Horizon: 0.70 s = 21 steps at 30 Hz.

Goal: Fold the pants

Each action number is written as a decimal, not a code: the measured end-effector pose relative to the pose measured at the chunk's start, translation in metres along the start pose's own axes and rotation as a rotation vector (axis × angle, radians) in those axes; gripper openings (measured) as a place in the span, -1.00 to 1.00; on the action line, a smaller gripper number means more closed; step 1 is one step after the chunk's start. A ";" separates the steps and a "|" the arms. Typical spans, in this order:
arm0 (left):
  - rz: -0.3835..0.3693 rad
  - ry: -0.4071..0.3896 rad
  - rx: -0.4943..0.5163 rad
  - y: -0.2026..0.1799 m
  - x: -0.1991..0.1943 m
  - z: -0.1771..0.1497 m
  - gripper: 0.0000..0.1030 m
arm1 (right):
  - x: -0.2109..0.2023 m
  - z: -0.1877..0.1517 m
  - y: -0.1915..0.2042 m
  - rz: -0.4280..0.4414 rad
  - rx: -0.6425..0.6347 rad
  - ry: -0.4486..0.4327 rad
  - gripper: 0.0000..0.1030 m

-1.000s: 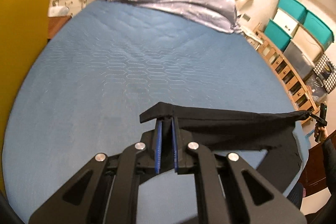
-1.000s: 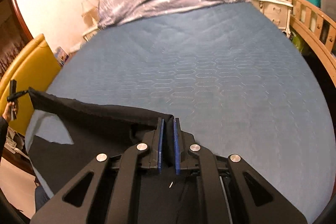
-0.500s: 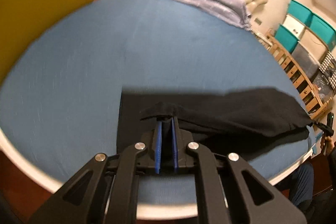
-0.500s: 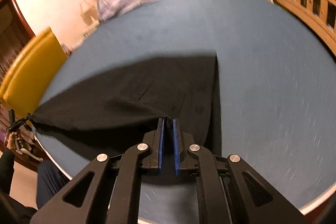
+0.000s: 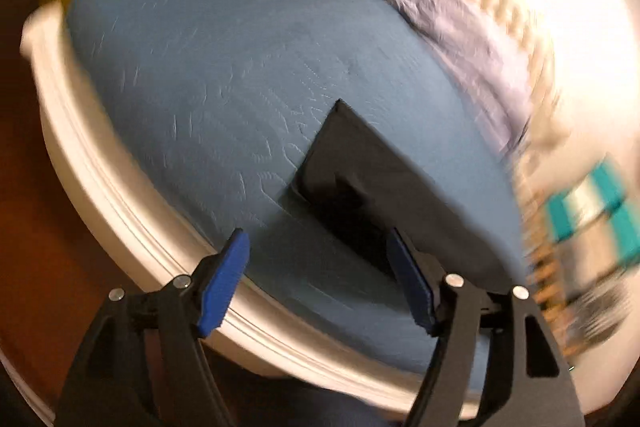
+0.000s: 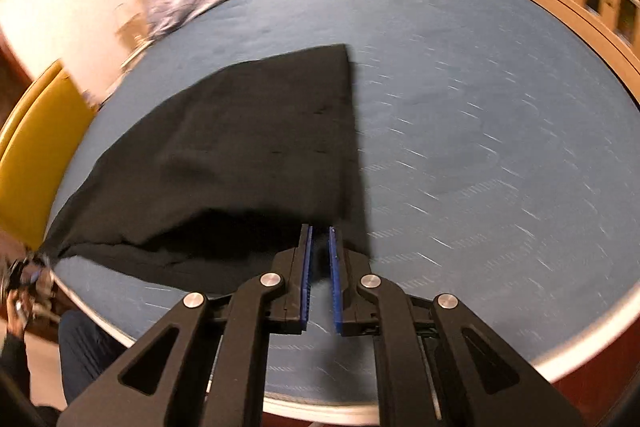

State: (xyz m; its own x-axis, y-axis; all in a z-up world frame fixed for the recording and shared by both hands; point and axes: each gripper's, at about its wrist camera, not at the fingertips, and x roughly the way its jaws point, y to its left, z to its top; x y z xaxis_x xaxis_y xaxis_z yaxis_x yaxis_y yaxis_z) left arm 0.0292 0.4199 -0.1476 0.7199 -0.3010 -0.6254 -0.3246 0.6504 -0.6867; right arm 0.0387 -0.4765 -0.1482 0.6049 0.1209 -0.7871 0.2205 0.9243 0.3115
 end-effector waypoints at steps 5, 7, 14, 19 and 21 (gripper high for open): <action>-0.180 0.059 -0.301 0.007 0.004 -0.005 0.48 | -0.029 -0.006 -0.005 0.083 0.143 -0.044 -0.46; -0.166 0.089 -0.369 0.006 0.018 -0.001 0.45 | -0.035 -0.008 -0.003 0.103 0.211 -0.057 -0.20; -0.066 0.135 -0.385 0.002 0.053 0.022 -0.08 | -0.036 -0.010 0.015 0.108 0.310 -0.055 0.49; -0.037 0.132 -0.302 -0.009 0.060 0.035 -0.71 | -0.026 -0.014 0.006 0.244 0.558 -0.024 0.49; -0.038 0.130 -0.286 -0.009 0.059 0.033 -0.80 | -0.019 -0.012 0.009 0.279 0.607 -0.015 0.36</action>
State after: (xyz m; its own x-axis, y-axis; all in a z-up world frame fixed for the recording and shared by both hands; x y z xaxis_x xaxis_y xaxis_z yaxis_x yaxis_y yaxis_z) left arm 0.0949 0.4191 -0.1656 0.6566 -0.4201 -0.6264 -0.4713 0.4200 -0.7756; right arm 0.0203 -0.4659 -0.1370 0.7114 0.3163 -0.6276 0.4434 0.4907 0.7500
